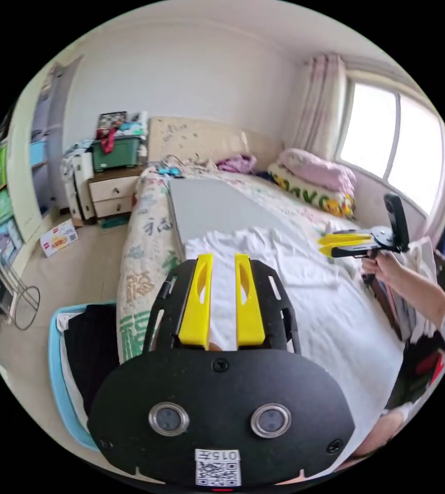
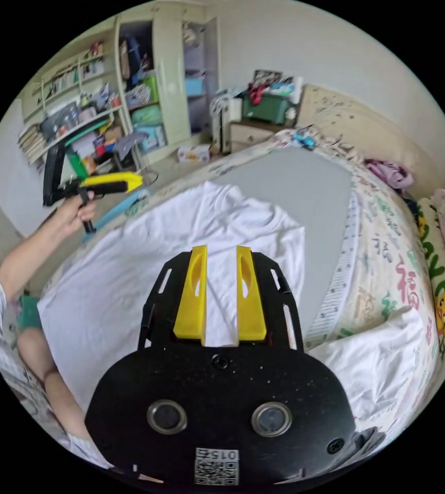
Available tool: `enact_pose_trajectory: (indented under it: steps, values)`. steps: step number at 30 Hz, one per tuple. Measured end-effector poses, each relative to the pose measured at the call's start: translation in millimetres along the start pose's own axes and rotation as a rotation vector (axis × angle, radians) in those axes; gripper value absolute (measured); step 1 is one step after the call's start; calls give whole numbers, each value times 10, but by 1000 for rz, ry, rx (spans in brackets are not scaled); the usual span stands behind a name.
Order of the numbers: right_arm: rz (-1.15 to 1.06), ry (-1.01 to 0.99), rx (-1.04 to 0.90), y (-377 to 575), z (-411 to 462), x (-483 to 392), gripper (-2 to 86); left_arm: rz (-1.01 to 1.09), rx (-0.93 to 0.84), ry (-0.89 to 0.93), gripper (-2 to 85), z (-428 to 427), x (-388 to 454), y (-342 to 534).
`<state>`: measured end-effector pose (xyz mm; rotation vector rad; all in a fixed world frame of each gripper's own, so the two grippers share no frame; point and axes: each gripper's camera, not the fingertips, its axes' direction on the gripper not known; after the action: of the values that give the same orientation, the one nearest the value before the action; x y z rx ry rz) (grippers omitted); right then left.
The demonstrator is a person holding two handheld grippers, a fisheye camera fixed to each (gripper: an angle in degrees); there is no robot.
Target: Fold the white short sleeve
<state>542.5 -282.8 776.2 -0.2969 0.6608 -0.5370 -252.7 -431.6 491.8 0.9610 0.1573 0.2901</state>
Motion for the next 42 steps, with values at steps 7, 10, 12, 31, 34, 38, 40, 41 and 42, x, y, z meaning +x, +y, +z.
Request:
enact_pose_trajectory:
  steps: [7, 10, 12, 31, 34, 38, 40, 41, 42]
  values:
    - [-83, -11, -204, 3, 873, -147, 84, 239, -352, 68, 91, 890, 465, 178]
    - [-70, 53, -223, -109, 1009, -111, 45, 232, -426, 52, 71, 1154, 464, 180]
    - [-91, 64, -229, -169, 1074, -95, 28, 230, -419, 30, 49, 1184, 434, 156]
    - [469, 269, -463, -111, 609, 2347, 199, -452, -59, -222, 60, -49, -1521, 833]
    - [372, 330, -769, -64, 1291, 2248, 141, -448, -59, -141, 56, 19, -1343, 948]
    - [104, 867, -1036, 23, 1673, 2185, 58, -326, -69, -159, 43, -14, -1053, 858]
    - [-22, 1191, -1214, 289, 1752, 2381, 57, -263, -79, -187, 44, -67, -978, 777]
    - [-11, 1270, -1301, 476, 1741, 2533, 60, -231, -87, -199, 47, -96, -948, 729]
    - [18, 1272, -1328, 542, 1724, 2592, 61, -220, -91, -203, 49, -107, -940, 707]
